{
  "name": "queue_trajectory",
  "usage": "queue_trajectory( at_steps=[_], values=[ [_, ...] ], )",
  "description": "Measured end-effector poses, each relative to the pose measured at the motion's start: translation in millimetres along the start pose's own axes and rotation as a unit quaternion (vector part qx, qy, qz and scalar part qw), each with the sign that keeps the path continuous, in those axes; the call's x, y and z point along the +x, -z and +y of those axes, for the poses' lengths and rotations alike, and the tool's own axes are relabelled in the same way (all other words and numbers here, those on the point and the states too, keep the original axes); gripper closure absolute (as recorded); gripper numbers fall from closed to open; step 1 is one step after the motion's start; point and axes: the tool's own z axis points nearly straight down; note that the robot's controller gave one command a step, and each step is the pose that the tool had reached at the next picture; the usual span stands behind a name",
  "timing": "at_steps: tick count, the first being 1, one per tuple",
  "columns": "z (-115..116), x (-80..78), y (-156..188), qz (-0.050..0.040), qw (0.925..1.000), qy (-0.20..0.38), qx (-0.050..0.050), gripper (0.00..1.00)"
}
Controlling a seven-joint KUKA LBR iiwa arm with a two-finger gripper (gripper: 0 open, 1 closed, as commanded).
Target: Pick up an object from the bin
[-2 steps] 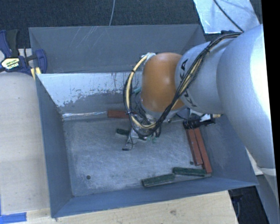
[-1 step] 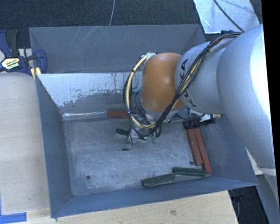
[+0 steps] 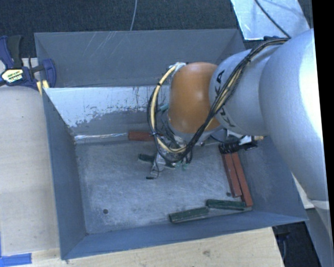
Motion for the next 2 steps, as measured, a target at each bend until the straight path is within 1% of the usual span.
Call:
queue_trajectory(
  at_steps=[2],
  values=[
    [-0.5,0.3,10.6,0.0025,1.0,0.0,0.001,1.0]
  ],
)
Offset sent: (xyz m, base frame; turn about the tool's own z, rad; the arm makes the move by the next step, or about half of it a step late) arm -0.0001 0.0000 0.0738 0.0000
